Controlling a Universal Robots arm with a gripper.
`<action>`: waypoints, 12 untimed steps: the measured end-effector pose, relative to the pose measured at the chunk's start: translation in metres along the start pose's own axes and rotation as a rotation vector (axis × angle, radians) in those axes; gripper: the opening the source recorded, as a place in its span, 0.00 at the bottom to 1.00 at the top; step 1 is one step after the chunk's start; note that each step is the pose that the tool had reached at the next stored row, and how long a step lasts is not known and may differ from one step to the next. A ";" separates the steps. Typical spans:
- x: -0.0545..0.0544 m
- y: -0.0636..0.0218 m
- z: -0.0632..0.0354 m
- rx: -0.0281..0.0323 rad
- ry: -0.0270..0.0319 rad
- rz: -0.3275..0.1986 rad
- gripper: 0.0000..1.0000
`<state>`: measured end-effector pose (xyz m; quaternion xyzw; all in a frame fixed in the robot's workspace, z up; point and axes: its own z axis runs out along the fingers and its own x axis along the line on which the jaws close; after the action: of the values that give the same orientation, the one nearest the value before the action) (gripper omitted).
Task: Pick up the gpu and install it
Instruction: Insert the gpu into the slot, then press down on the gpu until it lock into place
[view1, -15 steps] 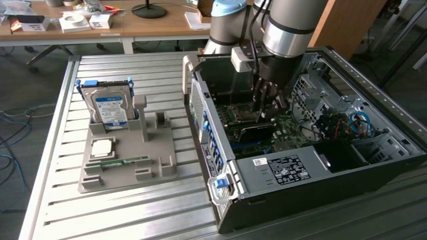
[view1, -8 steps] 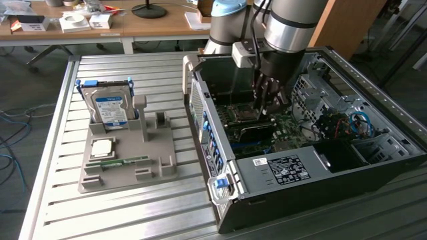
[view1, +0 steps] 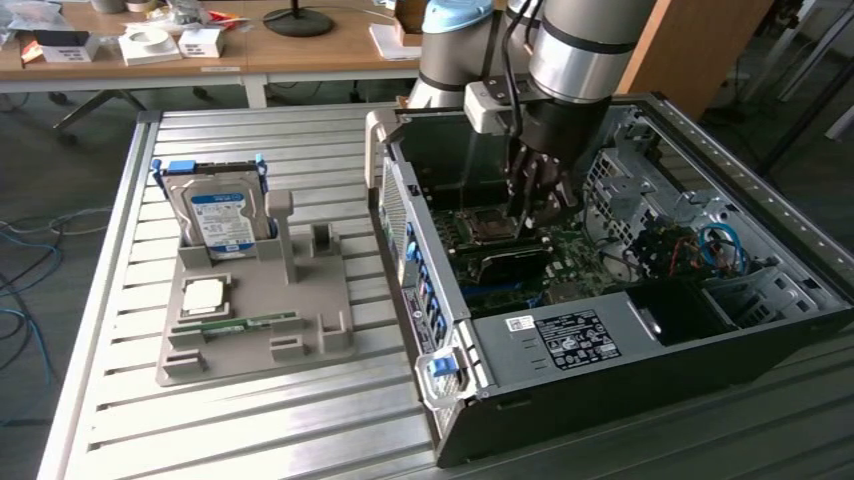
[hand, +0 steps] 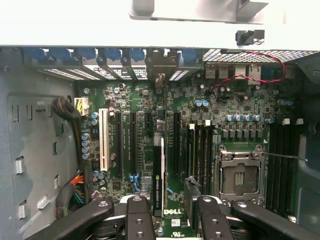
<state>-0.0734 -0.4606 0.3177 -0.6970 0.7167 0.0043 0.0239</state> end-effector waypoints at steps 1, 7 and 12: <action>0.000 0.0000 -0.0007 -0.0002 0.0004 0.000 0.40; 0.000 -0.0001 -0.0023 0.0000 0.0001 0.000 0.40; 0.000 0.0000 -0.0023 0.0000 0.0001 0.000 0.40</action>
<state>-0.0734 -0.4606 0.3200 -0.6969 0.7167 0.0043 0.0239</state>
